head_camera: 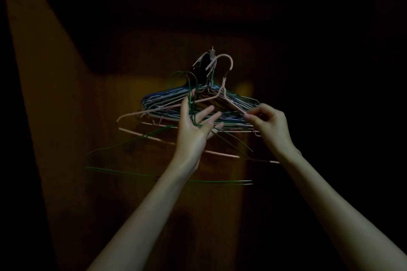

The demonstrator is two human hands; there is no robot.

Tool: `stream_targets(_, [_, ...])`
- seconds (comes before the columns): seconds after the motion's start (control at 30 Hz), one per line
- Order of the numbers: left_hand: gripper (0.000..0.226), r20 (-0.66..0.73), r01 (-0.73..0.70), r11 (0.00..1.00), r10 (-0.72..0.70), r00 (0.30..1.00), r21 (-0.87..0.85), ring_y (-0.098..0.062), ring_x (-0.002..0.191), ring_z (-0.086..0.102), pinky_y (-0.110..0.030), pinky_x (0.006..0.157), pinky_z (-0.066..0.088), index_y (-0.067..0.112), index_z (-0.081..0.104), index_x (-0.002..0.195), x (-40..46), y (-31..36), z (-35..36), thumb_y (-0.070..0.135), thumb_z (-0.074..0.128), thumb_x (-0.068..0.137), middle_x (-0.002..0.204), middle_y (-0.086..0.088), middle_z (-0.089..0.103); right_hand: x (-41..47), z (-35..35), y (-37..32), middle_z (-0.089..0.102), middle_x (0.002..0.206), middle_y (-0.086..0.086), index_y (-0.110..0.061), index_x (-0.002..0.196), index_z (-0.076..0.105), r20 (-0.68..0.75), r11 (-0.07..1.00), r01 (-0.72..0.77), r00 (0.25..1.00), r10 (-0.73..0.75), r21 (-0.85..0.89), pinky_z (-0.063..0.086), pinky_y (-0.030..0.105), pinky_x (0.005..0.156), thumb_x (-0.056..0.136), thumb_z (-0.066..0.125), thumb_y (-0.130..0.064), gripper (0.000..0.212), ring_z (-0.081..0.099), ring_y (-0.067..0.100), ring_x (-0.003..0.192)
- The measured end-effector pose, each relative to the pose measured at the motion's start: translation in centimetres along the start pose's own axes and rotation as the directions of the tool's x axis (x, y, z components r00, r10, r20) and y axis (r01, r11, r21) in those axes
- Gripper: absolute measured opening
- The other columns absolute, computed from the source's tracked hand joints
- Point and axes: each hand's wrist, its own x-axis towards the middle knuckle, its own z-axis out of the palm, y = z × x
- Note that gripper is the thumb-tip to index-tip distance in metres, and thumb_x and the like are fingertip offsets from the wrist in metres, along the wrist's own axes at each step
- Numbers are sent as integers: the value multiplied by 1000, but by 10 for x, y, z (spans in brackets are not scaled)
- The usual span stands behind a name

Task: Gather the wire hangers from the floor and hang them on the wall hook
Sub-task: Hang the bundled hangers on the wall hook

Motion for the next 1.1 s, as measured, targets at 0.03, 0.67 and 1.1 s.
stream_targets(0.03, [72,-5,-8,1000,8,1000,10,-15,107,63,-31,86,55,34,18,143,8,-1,-1,-9,44,93,125,-12,55,11,3,1,59,75,-7,-20,77,61,-21,1000,11,1000,-11,-4,44,18,63,85,64,-13,11,55,7,70])
stream_targets(0.67, [66,-20,-76,997,77,997,22,-19,108,64,-35,88,55,40,27,130,89,-31,-18,-10,45,92,125,-15,57,119,48,51,60,95,1,-20,86,68,-88,973,29,995,-50,-231,44,28,74,83,67,-16,5,53,12,87])
stream_targets(1.1, [73,-5,-51,997,52,999,49,-18,107,65,-34,88,55,34,19,144,93,-48,-19,-8,47,92,120,-11,60,106,51,56,55,90,-1,-25,93,68,-66,912,37,995,-70,-408,42,30,63,85,65,-26,9,52,13,81])
